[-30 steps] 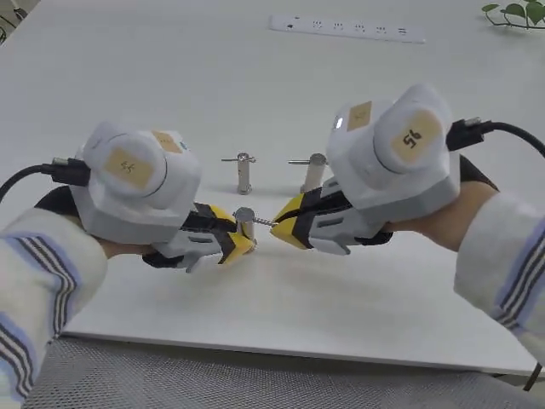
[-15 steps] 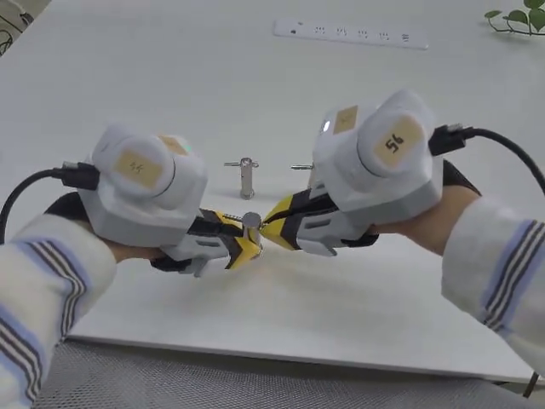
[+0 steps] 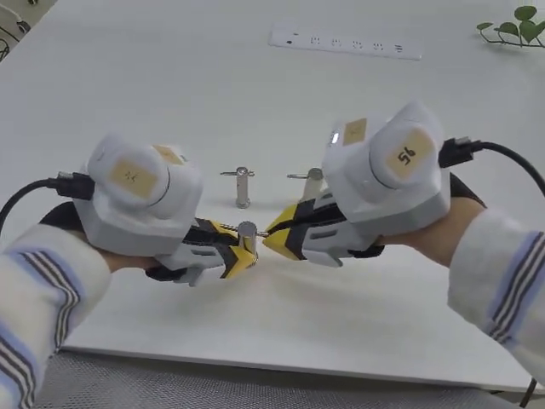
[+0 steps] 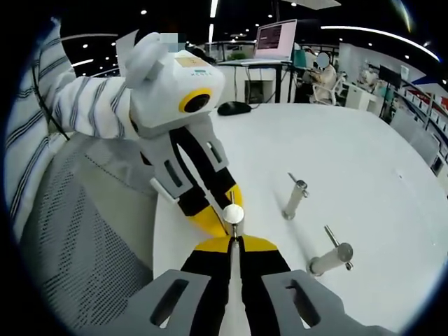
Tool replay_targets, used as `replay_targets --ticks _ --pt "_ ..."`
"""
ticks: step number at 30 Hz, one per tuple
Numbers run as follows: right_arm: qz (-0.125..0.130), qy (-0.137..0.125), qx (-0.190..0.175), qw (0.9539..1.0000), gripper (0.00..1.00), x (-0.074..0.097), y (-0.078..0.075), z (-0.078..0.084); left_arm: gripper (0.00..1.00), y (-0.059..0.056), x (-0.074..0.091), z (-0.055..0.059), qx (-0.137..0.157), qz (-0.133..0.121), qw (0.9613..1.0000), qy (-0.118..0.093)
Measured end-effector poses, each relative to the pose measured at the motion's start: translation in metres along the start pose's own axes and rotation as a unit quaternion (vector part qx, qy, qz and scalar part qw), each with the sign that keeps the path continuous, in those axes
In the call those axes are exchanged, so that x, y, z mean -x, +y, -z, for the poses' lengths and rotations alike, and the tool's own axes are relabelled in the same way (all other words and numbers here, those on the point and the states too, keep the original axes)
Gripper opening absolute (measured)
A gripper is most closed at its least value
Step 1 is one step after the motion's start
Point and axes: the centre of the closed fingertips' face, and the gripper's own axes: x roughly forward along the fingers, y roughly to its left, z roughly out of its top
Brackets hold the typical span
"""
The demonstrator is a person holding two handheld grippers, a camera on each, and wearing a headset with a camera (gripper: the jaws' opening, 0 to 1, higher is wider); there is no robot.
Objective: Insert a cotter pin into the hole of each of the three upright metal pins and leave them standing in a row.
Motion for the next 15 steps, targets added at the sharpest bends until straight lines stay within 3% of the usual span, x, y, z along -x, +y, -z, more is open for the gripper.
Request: replay_targets --ticks 13,14,15 --pt "0.01 -0.011 -0.007 0.9999 0.05 -0.0039 -0.0012 -0.0033 0.12 0.0002 0.0002 -0.0004 0.002 -0.003 1.0 0.001" --pt "0.009 -0.014 -0.008 0.9998 0.06 -0.0031 -0.0011 -0.0038 0.12 0.0003 0.0002 -0.0004 -0.003 -0.003 1.0 0.001" --pt "0.01 -0.02 -0.011 0.9997 0.08 -0.0024 -0.0019 -0.0055 0.12 -0.0008 0.0005 -0.0009 -0.026 0.004 0.9996 -0.001"
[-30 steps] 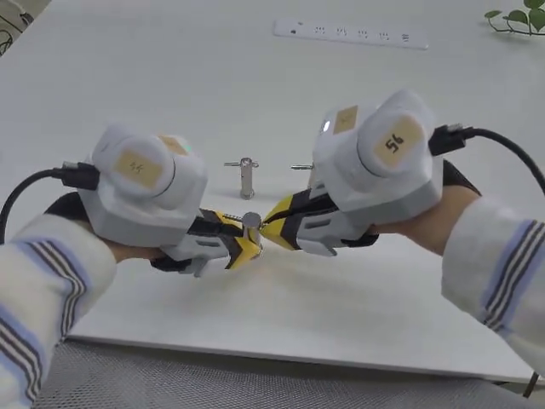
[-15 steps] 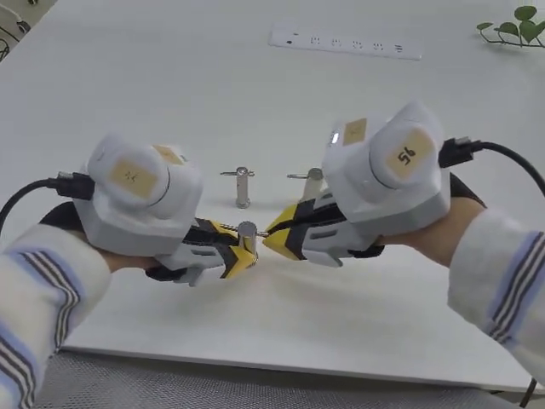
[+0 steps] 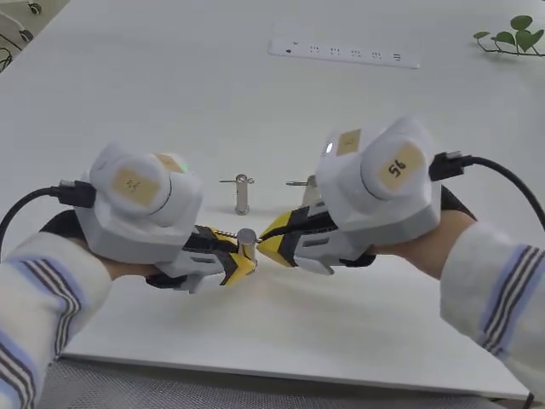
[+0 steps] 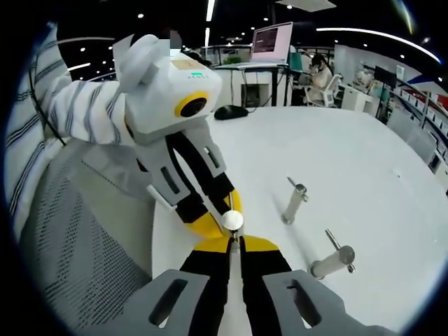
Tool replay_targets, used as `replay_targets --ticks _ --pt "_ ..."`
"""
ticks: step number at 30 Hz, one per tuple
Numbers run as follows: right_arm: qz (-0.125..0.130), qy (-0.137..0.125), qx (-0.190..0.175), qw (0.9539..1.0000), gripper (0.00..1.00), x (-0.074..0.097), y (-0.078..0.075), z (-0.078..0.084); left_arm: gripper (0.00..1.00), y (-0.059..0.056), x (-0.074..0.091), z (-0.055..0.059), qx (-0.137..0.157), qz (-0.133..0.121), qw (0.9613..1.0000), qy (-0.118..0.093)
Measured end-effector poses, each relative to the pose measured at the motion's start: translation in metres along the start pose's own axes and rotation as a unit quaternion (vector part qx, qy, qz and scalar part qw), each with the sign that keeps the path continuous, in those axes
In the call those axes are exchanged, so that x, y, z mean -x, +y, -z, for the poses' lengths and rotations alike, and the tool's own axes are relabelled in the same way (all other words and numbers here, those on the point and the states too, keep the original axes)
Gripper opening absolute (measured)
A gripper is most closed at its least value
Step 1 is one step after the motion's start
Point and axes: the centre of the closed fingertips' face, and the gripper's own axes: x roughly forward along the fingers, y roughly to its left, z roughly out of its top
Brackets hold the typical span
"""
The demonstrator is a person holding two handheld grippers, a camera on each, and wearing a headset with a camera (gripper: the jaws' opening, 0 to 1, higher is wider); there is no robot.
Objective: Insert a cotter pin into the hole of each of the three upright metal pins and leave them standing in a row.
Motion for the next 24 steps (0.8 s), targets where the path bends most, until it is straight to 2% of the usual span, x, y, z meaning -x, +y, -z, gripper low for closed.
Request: replay_targets --ticks 2,3,4,6,10,14,15,17,19,24 --pt "-0.001 -0.016 -0.003 0.9999 0.16 0.001 -0.001 -0.005 0.12 -0.002 0.0 0.001 -0.006 0.005 1.0 0.0" --pt "0.002 -0.019 -0.004 0.9998 0.24 0.001 -0.003 -0.005 0.12 -0.002 0.001 0.001 -0.013 0.008 0.9999 0.002" --pt "0.003 -0.019 -0.002 0.9998 0.27 0.001 -0.003 -0.006 0.12 -0.003 0.001 0.001 -0.021 0.011 0.9997 0.002" --pt "0.001 -0.02 0.003 0.9998 0.26 0.0 -0.003 -0.006 0.15 -0.004 0.002 0.001 -0.048 0.015 0.9987 0.004" --pt "-0.01 -0.021 -0.007 0.9997 0.27 -0.005 0.003 -0.005 0.23 -0.004 0.002 0.005 -0.048 0.013 0.9987 0.01" --pt "-0.009 -0.017 -0.01 0.9998 0.27 -0.012 0.006 -0.003 0.27 -0.002 0.004 0.009 -0.064 0.012 0.9978 0.015" --pt "-0.01 -0.018 -0.013 0.9997 0.27 -0.013 0.006 -0.003 0.3 -0.003 0.005 0.006 -0.074 0.013 0.9972 0.003" --pt "-0.011 -0.018 -0.017 0.9996 0.26 -0.015 0.006 -0.002 0.37 -0.006 0.01 0.007 -0.057 0.029 0.998 0.001" --pt "-0.011 -0.017 -0.017 0.9996 0.26 -0.018 0.006 -0.002 0.44 -0.006 0.014 0.009 -0.068 0.03 0.9972 0.004" --pt "-0.01 -0.017 -0.024 0.9995 0.25 -0.022 0.003 -0.001 0.57 -0.005 0.022 0.015 -0.067 0.033 0.9972 0.006"
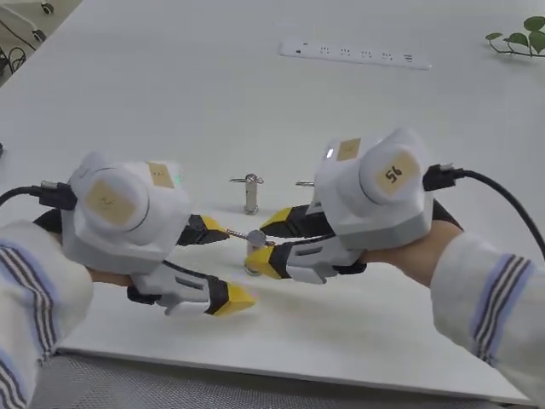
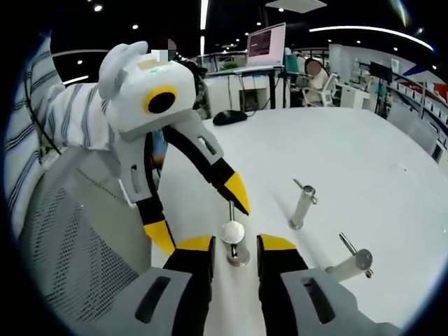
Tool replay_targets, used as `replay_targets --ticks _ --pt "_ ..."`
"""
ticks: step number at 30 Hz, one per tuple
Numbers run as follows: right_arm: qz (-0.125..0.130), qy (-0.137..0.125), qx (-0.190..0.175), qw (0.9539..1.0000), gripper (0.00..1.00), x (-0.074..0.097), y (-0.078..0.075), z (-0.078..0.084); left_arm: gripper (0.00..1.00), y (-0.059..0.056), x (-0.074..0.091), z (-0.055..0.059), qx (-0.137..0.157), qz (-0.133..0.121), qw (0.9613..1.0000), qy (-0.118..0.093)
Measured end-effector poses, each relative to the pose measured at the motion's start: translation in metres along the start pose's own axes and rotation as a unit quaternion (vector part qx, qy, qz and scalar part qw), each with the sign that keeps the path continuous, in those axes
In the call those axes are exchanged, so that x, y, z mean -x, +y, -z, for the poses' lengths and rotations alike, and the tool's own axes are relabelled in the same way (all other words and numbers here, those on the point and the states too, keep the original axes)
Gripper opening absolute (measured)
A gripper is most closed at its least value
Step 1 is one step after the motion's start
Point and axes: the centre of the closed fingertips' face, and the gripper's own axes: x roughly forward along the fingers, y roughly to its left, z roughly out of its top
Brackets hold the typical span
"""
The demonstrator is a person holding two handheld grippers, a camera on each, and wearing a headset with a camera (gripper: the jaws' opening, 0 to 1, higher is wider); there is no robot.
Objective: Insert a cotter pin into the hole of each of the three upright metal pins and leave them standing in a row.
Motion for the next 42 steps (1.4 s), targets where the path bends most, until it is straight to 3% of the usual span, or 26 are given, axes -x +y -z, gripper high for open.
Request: replay_targets --ticks 1,2,5,9,12,15,18,22,25,31,37,42 --pt "0.0 0.001 0.0 1.0 0.25 -0.001 -0.001 0.0 0.59 -0.002 0.002 -0.007 0.0 0.002 0.9997 -0.026" --pt "0.0 0.001 -0.001 1.0 0.25 -0.001 -0.001 0.001 0.62 -0.003 0.004 -0.009 0.005 0.005 0.9994 -0.035" --pt "-0.001 0.001 -0.001 1.0 0.25 -0.003 -0.002 0.001 0.75 -0.004 0.008 -0.007 0.01 0.007 0.9994 -0.034" --pt "-0.005 0.005 0.003 1.0 0.24 -0.006 -0.001 0.003 0.82 -0.006 0.011 0.001 0.0 0.012 0.9998 -0.017" --pt "-0.008 0.004 0.003 1.0 0.24 -0.008 0.001 0.003 0.9 -0.006 0.013 -0.002 0.015 0.01 0.9992 -0.035" --pt "-0.009 0.004 0.005 0.9999 0.22 -0.01 0.002 0.003 0.95 -0.006 0.015 0.0 0.016 0.005 0.9993 -0.032" --pt "-0.01 0.007 0.01 0.9999 0.18 -0.011 0.003 0.002 0.98 -0.002 0.02 0.002 0.008 -0.007 0.9996 -0.025" --pt "-0.011 0.011 0.017 0.9997 0.17 -0.012 0.002 0.002 0.99 0.005 0.027 0.001 0.023 -0.026 0.9988 -0.033" --pt "-0.013 0.011 0.015 0.9997 0.16 -0.011 0.002 0.002 0.99 0.009 0.03 0.004 0.027 -0.04 0.9985 -0.028" --pt "-0.005 0.02 0.036 0.9992 0.14 -0.011 0.0 0.002 0.99 0.009 0.035 0.009 0.03 -0.044 0.9985 -0.015" --pt "-0.016 0.027 0.031 0.999 0.14 -0.011 -0.003 0.001 0.98 0.011 0.038 0.002 0.041 -0.055 0.9972 -0.029" --pt "-0.019 0.032 0.038 0.9986 0.13 -0.009 -0.007 0.003 0.97 0.011 0.038 0.003 0.049 -0.06 0.9966 -0.027"
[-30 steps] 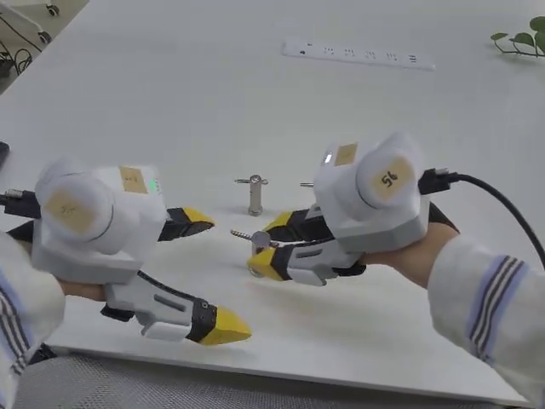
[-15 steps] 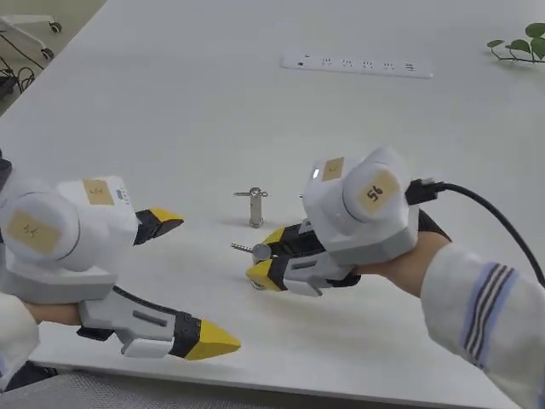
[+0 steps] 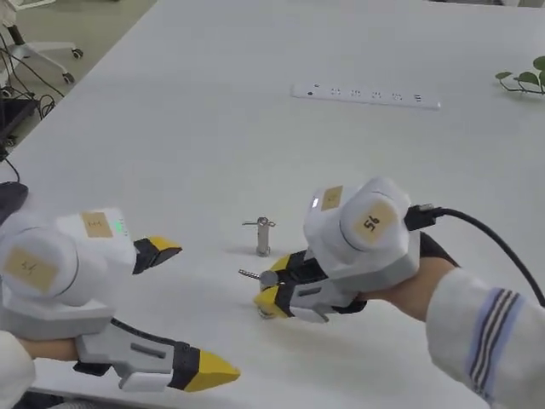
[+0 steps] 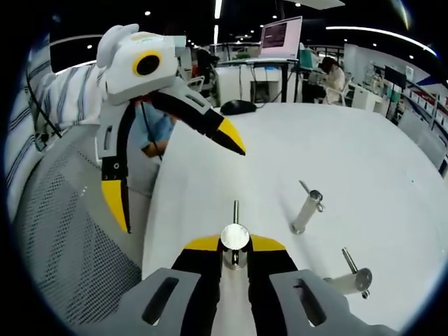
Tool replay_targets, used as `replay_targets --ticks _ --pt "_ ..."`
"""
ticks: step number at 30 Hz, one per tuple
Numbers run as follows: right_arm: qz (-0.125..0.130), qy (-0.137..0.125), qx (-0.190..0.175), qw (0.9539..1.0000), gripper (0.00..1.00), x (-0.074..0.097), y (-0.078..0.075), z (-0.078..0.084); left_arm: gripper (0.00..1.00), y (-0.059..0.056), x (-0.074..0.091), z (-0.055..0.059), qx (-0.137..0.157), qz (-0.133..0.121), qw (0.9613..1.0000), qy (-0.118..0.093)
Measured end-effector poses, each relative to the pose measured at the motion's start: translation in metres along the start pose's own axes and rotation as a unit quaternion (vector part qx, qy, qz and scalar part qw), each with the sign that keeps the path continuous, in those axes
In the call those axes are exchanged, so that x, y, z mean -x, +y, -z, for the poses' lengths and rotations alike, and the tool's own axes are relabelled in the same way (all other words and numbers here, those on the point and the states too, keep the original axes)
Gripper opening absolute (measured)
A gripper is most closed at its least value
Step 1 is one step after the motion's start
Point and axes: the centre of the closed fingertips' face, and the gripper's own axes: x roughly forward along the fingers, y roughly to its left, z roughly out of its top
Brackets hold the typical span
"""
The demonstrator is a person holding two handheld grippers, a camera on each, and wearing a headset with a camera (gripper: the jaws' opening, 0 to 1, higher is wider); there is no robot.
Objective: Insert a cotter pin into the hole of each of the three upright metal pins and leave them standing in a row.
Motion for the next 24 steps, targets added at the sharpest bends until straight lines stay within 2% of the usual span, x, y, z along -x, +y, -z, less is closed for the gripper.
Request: replay_targets --ticks 2,5,7,10,18,24 --pt "-0.002 -0.002 0.004 1.0 0.13 0.001 -0.001 0.002 0.97 -0.001 0.0 0.001 0.007 0.0 1.0 0.0" --pt "0.0 -0.007 0.046 0.9989 0.13 0.004 -0.003 0.004 0.96 0.003 0.0 0.009 0.019 -0.008 0.9997 0.01" --pt "-0.004 -0.008 0.037 0.9993 0.13 0.007 -0.003 0.006 0.96 0.01 0.0 0.015 0.03 -0.02 0.9992 0.019" --pt "-0.016 -0.021 0.029 0.9992 0.13 0.014 -0.003 0.006 0.93 0.015 0.003 0.018 0.034 -0.031 0.9986 0.025" --pt "-0.041 -0.027 0.04 0.998 0.13 0.039 -0.01 0.016 0.95 0.02 0.007 0.017 0.038 -0.041 0.9979 0.032" --pt "-0.046 -0.02 0.052 0.9974 0.13 0.059 -0.021 0.026 0.95 0.017 0.005 0.012 0.042 -0.039 0.9978 0.033"
